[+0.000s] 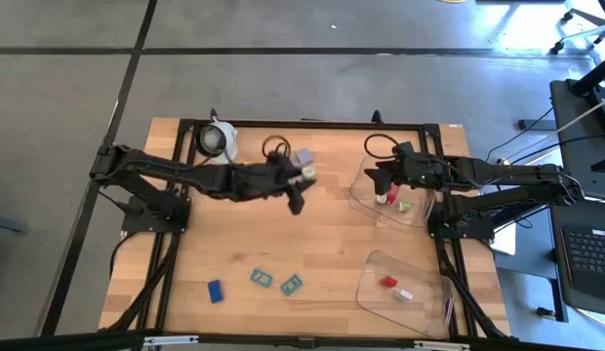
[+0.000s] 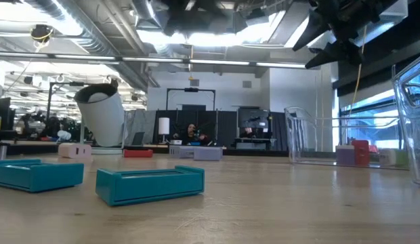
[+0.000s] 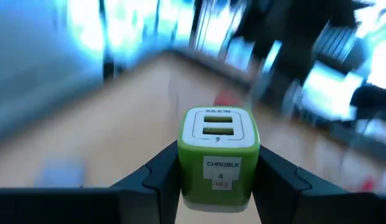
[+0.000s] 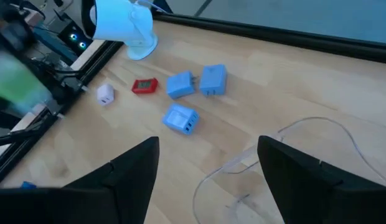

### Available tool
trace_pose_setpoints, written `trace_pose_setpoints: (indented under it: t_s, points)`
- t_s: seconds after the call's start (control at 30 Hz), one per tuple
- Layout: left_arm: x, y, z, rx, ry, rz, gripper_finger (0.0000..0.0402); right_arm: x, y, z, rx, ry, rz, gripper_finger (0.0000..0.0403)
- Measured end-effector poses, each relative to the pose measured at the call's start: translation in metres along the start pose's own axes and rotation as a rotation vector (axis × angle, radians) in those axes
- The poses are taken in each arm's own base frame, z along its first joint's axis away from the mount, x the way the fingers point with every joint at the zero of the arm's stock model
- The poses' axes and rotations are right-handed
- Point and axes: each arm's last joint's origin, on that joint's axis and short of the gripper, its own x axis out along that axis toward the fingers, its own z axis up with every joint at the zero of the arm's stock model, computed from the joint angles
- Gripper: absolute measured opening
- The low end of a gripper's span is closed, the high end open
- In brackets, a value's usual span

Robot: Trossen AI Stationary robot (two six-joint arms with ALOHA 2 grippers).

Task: Pick & Place Office items
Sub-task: Put the green charger adapter into the top transparent bin

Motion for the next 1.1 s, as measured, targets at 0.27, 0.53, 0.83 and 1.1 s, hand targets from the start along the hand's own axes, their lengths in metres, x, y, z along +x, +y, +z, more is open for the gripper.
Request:
trace_pose_setpoints:
  t_s: [0.27,0.53,0.83,1.1]
  points:
    - [-0.007,-0.01,0.041,0.235,-0.381,-0.05,0.0152,0.0,0.001,0.001,0.007,-0.009,0.011,0.0274]
    - [-0.008,-0.007,0.044,0.222,-0.412,0.067,0.0161,-0.002,0.015,0.012,0.078,-0.084,0.18,0.0274]
    - [-0.005,-0.009,0.042,0.298,-0.394,-0.062,0.0155,-0.004,0.038,0.029,0.146,-0.164,0.489,0.0276]
    - [0.015,-0.015,0.024,0.416,-0.324,-0.124,0.0156,0.024,0.043,0.027,0.26,-0.026,0.536,0.0326]
